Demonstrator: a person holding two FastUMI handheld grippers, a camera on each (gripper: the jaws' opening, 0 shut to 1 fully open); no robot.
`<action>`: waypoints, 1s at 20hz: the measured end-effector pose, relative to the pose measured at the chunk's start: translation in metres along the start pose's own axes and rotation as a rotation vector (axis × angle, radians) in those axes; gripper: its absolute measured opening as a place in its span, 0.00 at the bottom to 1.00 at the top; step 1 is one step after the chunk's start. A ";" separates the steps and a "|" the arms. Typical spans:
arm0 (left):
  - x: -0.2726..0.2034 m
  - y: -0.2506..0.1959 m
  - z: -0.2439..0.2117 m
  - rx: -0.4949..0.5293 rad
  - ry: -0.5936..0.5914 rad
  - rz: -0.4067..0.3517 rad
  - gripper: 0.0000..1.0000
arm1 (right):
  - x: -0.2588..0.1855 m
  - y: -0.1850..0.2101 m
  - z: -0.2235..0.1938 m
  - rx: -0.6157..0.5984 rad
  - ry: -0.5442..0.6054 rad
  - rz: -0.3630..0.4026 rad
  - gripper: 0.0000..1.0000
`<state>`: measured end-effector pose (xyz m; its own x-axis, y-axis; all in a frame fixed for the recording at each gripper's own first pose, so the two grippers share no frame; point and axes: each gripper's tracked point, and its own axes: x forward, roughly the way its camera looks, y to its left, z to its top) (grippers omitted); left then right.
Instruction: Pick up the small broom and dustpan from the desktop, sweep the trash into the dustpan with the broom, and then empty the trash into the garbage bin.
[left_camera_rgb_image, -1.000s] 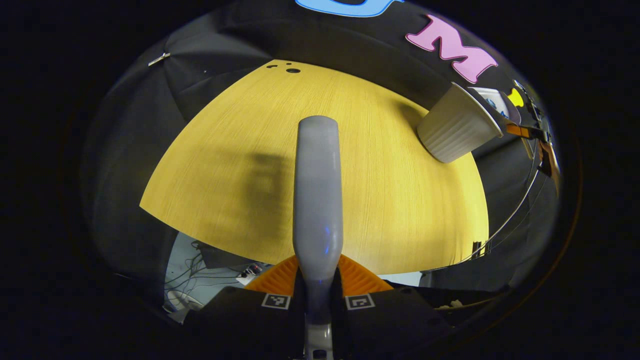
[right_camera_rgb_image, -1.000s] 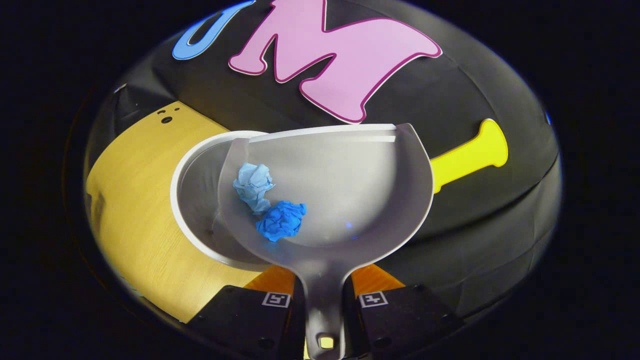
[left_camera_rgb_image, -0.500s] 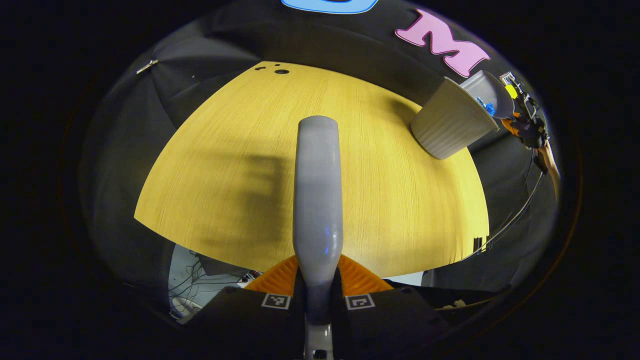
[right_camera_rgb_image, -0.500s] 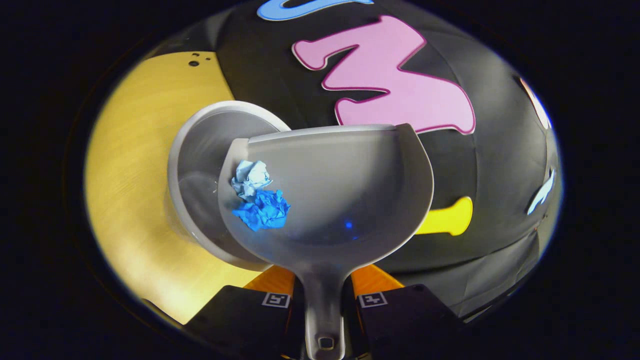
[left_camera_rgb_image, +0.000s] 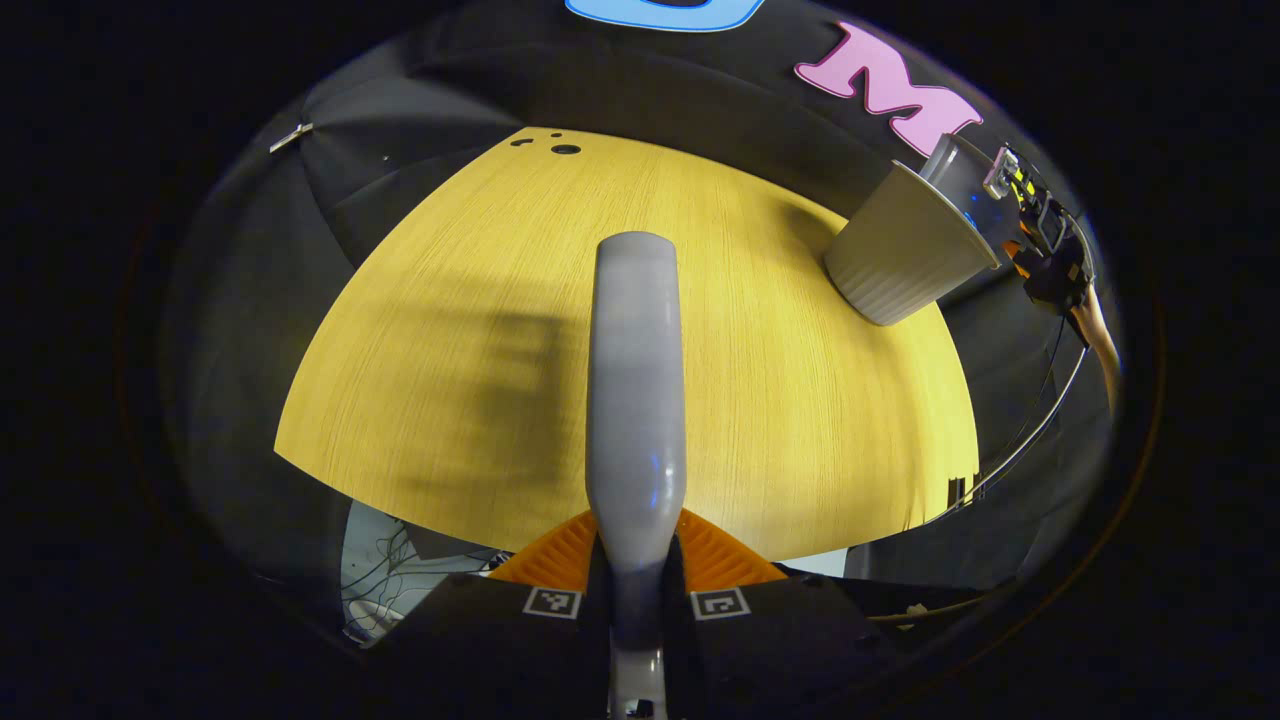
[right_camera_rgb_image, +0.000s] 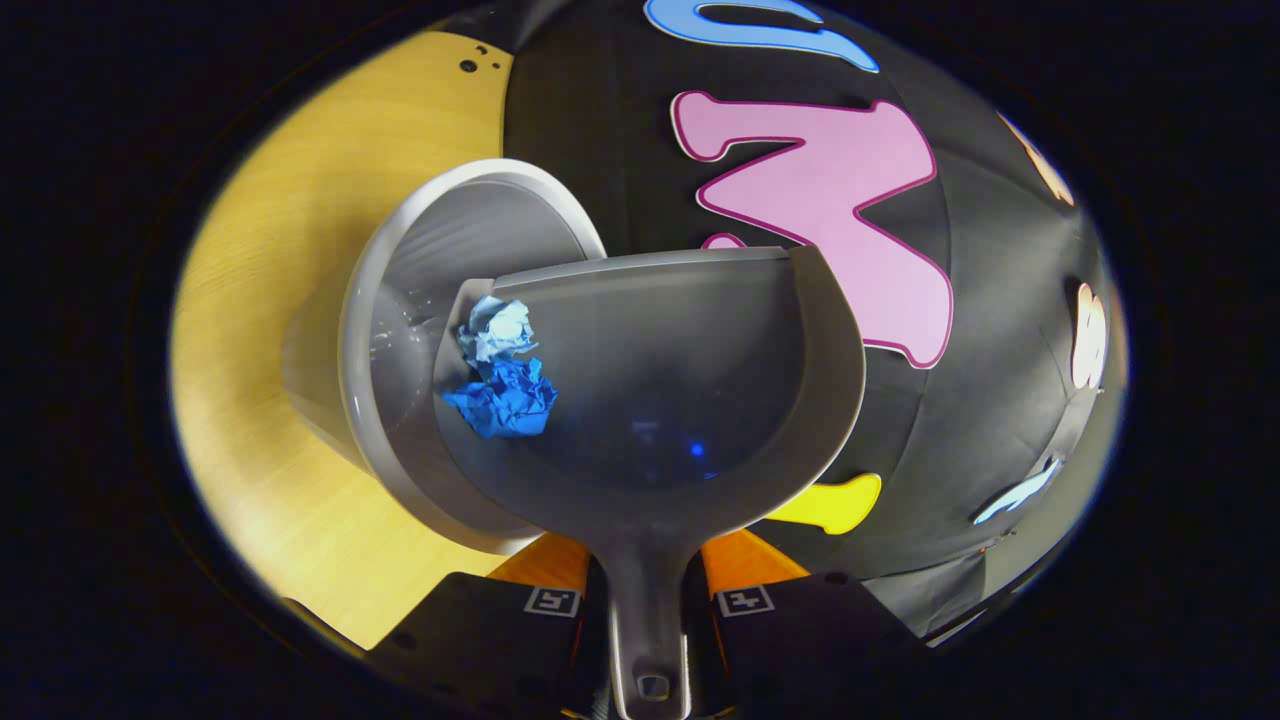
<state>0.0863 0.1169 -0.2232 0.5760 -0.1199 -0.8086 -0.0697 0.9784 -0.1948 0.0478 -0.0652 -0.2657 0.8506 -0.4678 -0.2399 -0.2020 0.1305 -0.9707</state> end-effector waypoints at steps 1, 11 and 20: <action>-0.001 0.000 -0.001 0.001 0.002 0.001 0.25 | 0.000 -0.001 -0.001 -0.022 0.001 -0.010 0.35; 0.000 0.008 0.002 0.039 0.007 0.009 0.22 | -0.001 -0.007 -0.006 -0.116 0.023 -0.057 0.34; 0.004 0.008 0.019 0.148 -0.012 0.024 0.26 | -0.043 -0.045 -0.025 0.412 0.098 0.004 0.35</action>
<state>0.1035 0.1278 -0.2172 0.5854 -0.0952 -0.8052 0.0367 0.9952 -0.0910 0.0083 -0.0731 -0.2126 0.7958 -0.5452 -0.2635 0.0230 0.4620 -0.8866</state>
